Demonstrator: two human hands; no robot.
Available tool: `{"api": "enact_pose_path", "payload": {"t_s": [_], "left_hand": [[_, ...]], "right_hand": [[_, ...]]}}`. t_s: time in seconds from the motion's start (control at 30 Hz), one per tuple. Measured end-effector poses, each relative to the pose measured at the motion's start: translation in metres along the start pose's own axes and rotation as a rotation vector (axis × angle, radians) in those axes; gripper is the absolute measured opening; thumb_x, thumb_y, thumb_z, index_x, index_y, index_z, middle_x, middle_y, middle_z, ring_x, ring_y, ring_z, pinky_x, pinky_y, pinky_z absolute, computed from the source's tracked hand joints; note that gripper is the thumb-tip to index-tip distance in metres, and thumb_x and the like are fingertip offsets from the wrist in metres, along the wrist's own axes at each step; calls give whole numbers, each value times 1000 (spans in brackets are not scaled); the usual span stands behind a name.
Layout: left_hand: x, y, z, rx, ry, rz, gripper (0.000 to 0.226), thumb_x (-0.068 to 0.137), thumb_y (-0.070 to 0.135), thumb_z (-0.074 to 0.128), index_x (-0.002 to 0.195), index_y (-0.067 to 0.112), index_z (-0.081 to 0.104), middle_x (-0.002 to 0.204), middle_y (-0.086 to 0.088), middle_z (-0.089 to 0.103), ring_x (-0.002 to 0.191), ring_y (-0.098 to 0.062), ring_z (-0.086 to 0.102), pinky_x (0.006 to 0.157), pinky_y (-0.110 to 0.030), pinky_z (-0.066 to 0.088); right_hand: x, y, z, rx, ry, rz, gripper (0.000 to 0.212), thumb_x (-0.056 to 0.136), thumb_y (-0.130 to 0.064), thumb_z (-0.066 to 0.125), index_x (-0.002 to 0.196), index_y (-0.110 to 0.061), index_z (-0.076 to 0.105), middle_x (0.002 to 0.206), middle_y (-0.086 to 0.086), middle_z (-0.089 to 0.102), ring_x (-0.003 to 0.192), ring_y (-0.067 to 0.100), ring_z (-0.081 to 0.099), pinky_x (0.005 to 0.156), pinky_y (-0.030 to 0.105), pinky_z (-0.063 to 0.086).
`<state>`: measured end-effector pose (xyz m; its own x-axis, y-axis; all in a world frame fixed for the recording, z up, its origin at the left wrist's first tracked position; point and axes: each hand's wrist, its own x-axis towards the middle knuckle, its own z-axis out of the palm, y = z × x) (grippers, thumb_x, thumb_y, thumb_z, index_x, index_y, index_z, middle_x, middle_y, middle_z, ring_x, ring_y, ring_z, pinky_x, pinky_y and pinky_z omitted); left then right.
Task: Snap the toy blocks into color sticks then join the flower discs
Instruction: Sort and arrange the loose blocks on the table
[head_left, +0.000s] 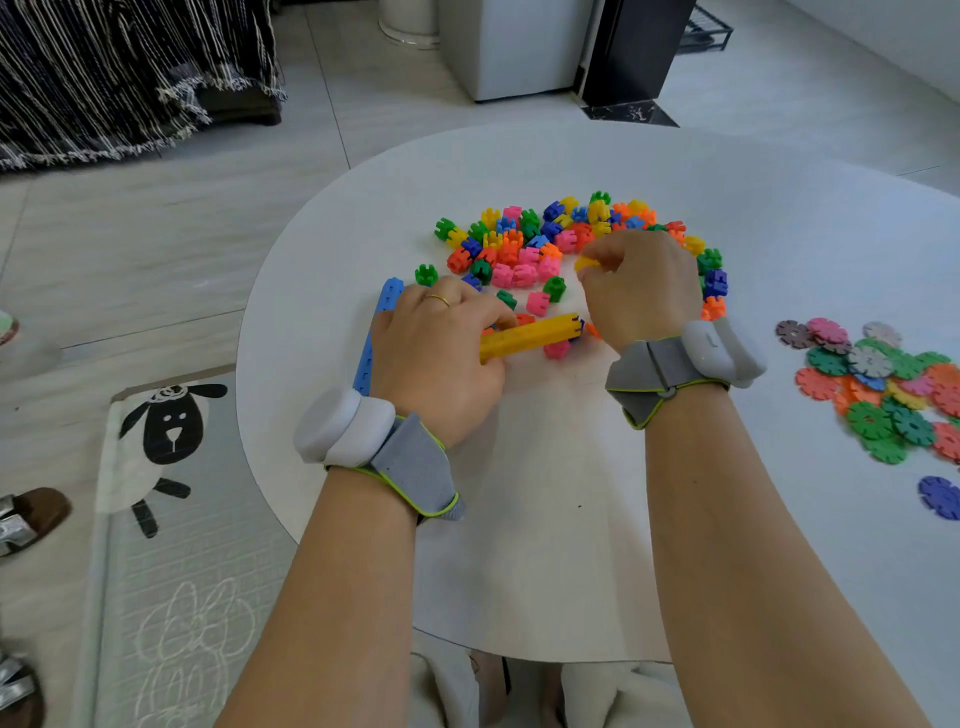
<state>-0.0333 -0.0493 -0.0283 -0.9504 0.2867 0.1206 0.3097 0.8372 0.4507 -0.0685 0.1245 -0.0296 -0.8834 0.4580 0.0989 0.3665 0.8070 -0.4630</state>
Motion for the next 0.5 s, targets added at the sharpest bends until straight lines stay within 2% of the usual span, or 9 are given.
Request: {"api": "enact_pose_path", "payload": {"t_s": [0.17,0.23,0.33,0.4,0.5], "left_hand": [[-11,-1,-6,16,-34,13,29,84,30,62,110,44,63,100,11,37,110,-18,33,85,-28,17],[-15,-2,-9,28,-66,40,32,84,30,62,113,44,62,101,11,41,111,-18,34,87,-29,18],[-21,-7,-11,70,-87,92,31,84,27,61,110,42,63,106,12,51,113,-18,35,84,-29,16],[-26,-11,-11,88,-70,137,29,83,22,62,104,41,66,105,12,53,114,-17,36,81,-27,12],[-30,-18,-9,59,-27,203,30,76,14,59,91,37,70,103,11,57,115,-20,40,84,-30,13]], "right_hand": [[-12,8,-5,98,23,-29,30,94,-23,53,121,-25,65,127,4,61,118,24,54,93,33,42],[-18,11,-3,96,21,23,32,93,-25,55,123,-26,62,125,2,61,116,22,55,93,31,42],[-30,15,1,113,11,65,32,90,-24,57,122,-26,60,118,-2,64,111,18,56,83,26,39],[-34,17,1,136,2,63,31,90,-24,57,121,-24,60,115,-3,64,108,17,57,80,24,37],[-37,20,2,150,-12,38,28,90,-25,57,118,-24,62,114,-2,65,107,17,57,80,23,37]]}}
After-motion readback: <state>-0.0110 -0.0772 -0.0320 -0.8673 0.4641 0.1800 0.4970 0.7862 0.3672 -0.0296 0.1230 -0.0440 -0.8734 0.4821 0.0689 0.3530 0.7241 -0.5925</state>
